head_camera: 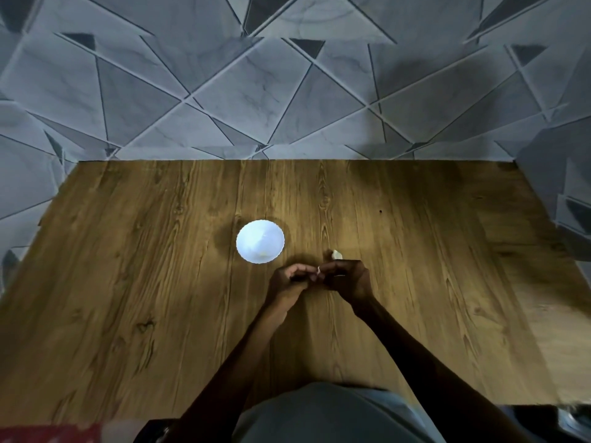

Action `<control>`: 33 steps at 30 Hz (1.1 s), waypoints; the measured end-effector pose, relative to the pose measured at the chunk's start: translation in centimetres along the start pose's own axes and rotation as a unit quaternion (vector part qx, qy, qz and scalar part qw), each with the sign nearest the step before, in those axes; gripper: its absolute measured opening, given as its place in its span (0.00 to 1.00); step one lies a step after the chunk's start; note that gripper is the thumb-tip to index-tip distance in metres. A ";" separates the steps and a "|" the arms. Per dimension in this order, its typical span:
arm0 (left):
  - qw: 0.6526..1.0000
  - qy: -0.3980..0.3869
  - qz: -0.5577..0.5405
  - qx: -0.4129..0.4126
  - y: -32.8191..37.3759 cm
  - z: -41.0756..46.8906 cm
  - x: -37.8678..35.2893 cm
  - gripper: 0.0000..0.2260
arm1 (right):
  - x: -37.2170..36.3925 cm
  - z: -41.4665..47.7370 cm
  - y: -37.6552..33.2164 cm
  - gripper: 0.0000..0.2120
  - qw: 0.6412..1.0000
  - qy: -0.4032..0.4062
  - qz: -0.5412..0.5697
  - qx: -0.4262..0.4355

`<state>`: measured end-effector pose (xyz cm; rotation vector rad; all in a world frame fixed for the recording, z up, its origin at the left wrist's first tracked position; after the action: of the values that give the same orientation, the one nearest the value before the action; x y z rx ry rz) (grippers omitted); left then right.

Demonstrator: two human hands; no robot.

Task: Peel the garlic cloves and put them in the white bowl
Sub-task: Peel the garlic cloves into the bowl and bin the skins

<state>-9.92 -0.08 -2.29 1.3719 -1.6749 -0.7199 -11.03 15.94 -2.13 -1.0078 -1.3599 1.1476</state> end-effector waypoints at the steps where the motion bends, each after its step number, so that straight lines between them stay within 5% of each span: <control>1: 1.000 -0.002 0.007 -0.008 -0.1 -0.1 0.0 0.09 | 0.0 -0.3 0.0 0.08 0.999 0.001 0.032 -0.018; 11: 0.989 0.033 0.095 -0.108 0.7 -1.0 -0.2 0.06 | 0.1 -0.9 -0.1 0.06 0.990 0.007 0.064 -0.127; 24: 0.993 -0.018 0.081 -0.089 -0.2 0.5 0.0 0.06 | 0.5 -0.7 -0.1 0.05 0.995 -0.004 0.021 -0.096; 33: 0.998 0.019 0.040 -0.036 1.2 4.5 -0.7 0.02 | 1.3 -0.4 1.6 0.04 0.964 -0.010 -0.263 -0.021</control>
<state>-14.40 0.54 -3.63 1.2539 -1.6487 -0.6987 -10.78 17.60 -3.45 -0.6047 -1.5509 0.7309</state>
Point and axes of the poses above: each hand's wrist, its own z-axis towards the middle knuckle, its own x-axis out of the back of the hand, y = z × x, the point moved 4 cm from there along z, towards the middle knuckle, and after that the axes turned 8 degrees about x, right-handed, at the moved point
